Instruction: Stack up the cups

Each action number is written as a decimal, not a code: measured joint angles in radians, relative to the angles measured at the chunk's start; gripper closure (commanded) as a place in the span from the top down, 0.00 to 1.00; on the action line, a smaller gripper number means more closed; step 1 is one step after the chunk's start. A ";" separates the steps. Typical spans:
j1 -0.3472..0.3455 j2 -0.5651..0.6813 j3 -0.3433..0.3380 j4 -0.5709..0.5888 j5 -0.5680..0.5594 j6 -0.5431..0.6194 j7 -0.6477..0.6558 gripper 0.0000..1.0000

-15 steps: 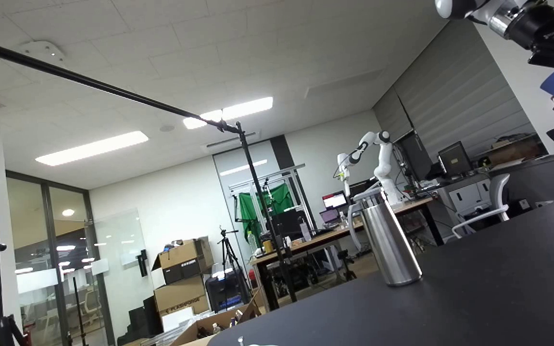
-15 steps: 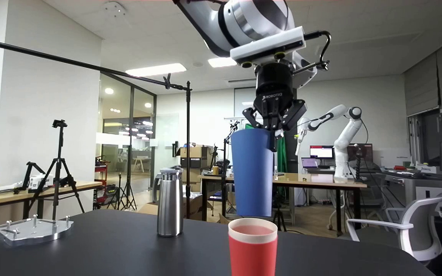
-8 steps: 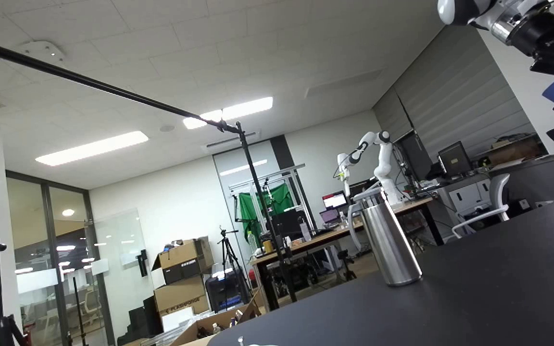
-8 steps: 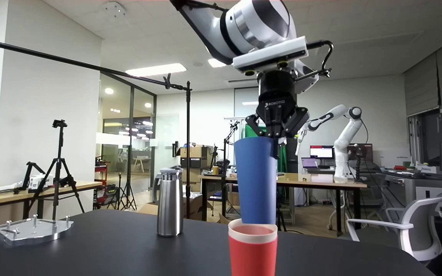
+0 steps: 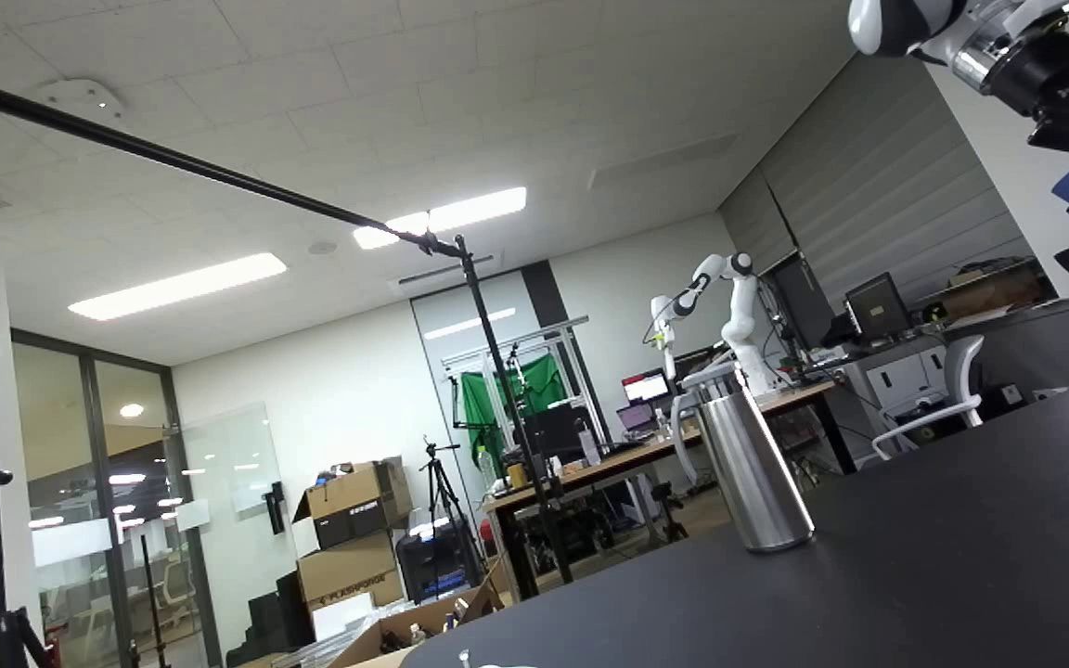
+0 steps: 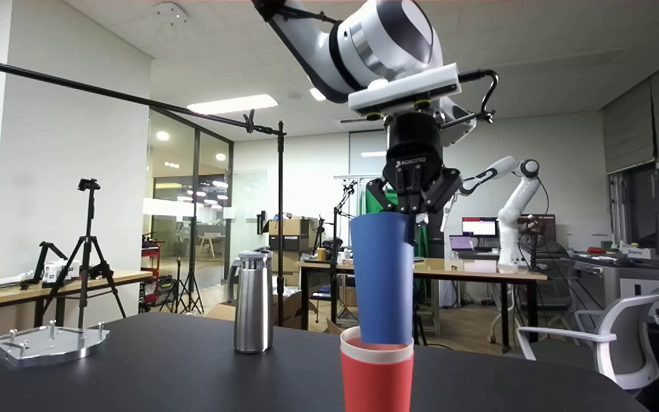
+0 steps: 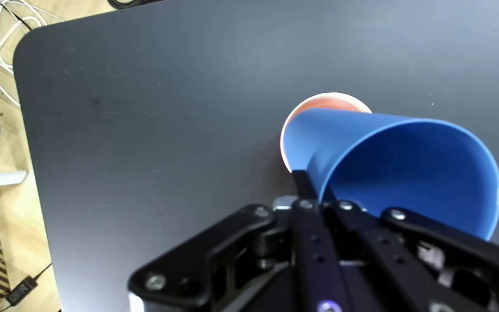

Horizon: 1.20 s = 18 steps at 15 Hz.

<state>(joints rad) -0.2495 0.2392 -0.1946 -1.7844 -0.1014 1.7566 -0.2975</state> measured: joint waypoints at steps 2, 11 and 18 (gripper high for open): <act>0.000 0.003 0.002 -0.002 0.000 0.001 0.000 0.01; 0.002 0.014 0.009 -0.044 0.006 0.069 0.000 0.01; 0.002 0.013 0.008 -0.134 0.024 0.191 0.001 0.01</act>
<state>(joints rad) -0.2480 0.2527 -0.1864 -1.9185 -0.0769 1.9472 -0.2963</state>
